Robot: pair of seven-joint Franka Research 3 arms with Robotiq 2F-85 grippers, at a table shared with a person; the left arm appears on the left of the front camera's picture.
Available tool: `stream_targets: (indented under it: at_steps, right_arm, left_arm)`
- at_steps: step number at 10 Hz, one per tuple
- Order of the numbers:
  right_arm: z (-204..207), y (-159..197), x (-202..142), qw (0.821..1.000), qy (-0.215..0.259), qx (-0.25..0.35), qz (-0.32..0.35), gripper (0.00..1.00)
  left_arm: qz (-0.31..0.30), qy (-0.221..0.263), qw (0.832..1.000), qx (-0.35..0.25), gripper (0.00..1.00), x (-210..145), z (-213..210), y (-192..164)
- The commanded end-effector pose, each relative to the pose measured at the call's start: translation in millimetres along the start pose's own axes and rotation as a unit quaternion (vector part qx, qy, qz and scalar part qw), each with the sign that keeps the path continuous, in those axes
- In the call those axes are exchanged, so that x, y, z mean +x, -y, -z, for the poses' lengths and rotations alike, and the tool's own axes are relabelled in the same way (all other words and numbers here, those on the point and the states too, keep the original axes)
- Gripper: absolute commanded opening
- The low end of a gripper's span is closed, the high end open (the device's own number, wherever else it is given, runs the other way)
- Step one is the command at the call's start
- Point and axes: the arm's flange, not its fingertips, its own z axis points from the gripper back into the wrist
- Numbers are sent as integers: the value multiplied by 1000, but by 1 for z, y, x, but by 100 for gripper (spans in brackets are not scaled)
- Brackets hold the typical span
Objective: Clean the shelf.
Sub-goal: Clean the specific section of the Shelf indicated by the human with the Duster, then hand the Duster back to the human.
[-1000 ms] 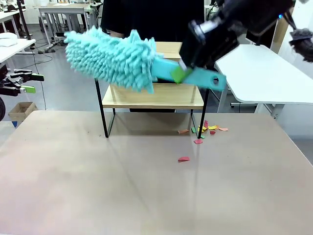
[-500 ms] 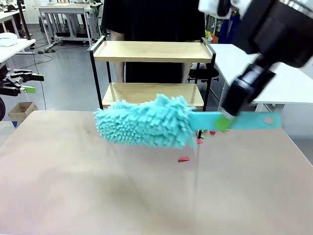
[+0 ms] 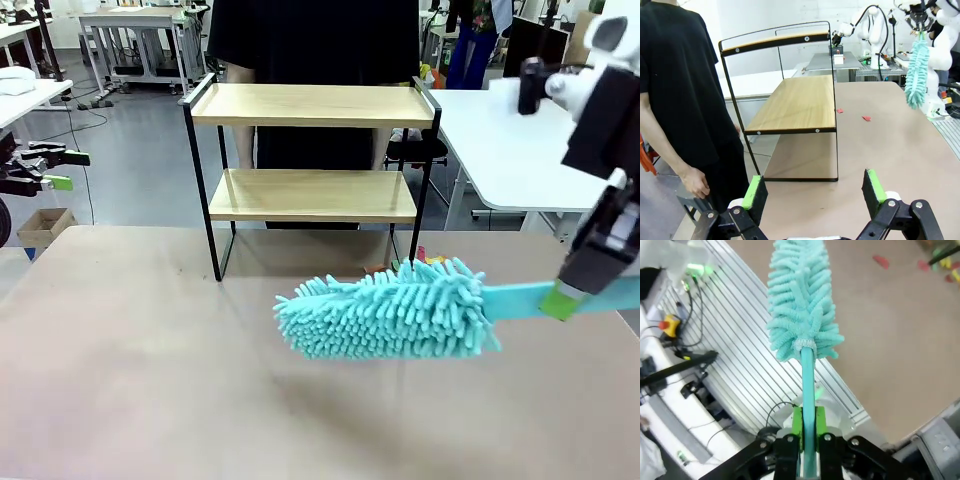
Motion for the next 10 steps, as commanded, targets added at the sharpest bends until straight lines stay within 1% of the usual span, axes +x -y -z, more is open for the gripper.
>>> stream_targets:
  at_steps: [1, 2, 3, 10]
  right_arm:
    - [9, 22, -17, 1000, 11, 15, -7, 13]
    - [12, 25, -19, 1000, 20, 11, -9, 13]
    - [8, 11, -7, 1000, -2, 9, 2, 13]
    - [8, 11, -7, 1000, -2, 9, 2, 13]
  left_arm:
    - [0, 0, 1000, 0, 100, 2, 0, 3]
    - [0, 0, 1000, 0, 100, 2, 0, 3]
    - [0, 0, 1000, 0, 100, 2, 0, 3]
    - [0, 0, 1000, 0, 100, 2, 0, 3]
